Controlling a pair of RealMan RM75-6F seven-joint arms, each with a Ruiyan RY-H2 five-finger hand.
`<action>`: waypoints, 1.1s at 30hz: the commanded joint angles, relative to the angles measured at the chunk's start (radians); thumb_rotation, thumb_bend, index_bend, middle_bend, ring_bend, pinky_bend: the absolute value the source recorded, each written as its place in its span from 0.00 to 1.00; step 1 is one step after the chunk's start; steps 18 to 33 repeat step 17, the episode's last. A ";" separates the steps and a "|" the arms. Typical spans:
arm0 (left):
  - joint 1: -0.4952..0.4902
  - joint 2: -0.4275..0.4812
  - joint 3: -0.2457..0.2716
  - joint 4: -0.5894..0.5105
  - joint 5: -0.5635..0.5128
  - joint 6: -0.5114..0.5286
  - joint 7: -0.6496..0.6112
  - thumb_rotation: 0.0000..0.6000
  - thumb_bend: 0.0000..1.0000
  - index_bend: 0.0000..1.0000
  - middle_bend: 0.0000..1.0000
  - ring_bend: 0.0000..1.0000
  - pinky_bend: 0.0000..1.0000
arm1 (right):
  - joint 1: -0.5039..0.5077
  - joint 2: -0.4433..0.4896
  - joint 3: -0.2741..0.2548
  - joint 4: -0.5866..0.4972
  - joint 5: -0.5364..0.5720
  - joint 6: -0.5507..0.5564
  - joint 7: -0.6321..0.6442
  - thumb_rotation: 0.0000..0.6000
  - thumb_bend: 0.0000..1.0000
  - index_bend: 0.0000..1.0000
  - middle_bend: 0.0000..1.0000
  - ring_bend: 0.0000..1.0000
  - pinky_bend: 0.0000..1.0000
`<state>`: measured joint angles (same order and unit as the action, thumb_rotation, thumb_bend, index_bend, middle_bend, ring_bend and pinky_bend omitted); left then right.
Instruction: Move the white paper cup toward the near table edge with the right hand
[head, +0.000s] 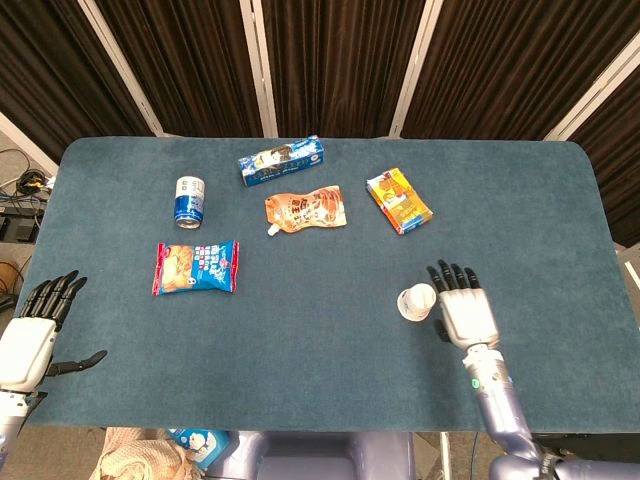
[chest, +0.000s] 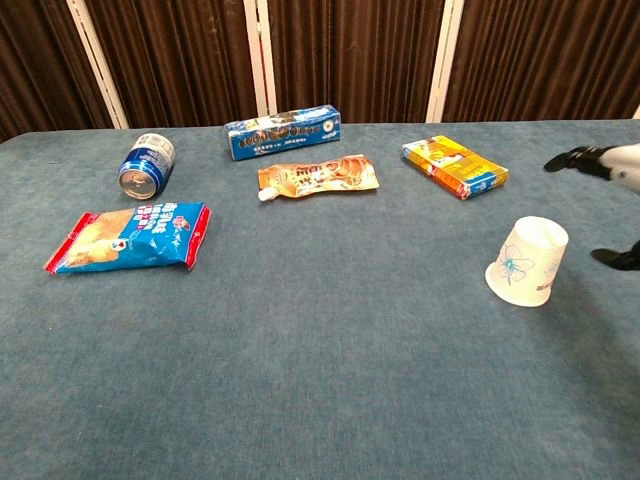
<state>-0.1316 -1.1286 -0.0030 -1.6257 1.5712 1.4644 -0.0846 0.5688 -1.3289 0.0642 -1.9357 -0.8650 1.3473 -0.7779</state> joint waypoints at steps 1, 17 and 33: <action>0.003 -0.001 0.000 0.003 0.002 0.006 0.003 1.00 0.00 0.00 0.00 0.00 0.00 | -0.066 0.091 -0.049 -0.052 -0.103 0.062 0.057 1.00 0.37 0.00 0.00 0.00 0.07; 0.024 -0.023 0.007 0.033 0.033 0.053 0.060 1.00 0.00 0.00 0.00 0.00 0.00 | -0.402 0.263 -0.265 0.108 -0.546 0.298 0.500 1.00 0.37 0.00 0.00 0.00 0.04; 0.024 -0.023 0.007 0.033 0.033 0.053 0.060 1.00 0.00 0.00 0.00 0.00 0.00 | -0.402 0.263 -0.265 0.108 -0.546 0.298 0.500 1.00 0.37 0.00 0.00 0.00 0.04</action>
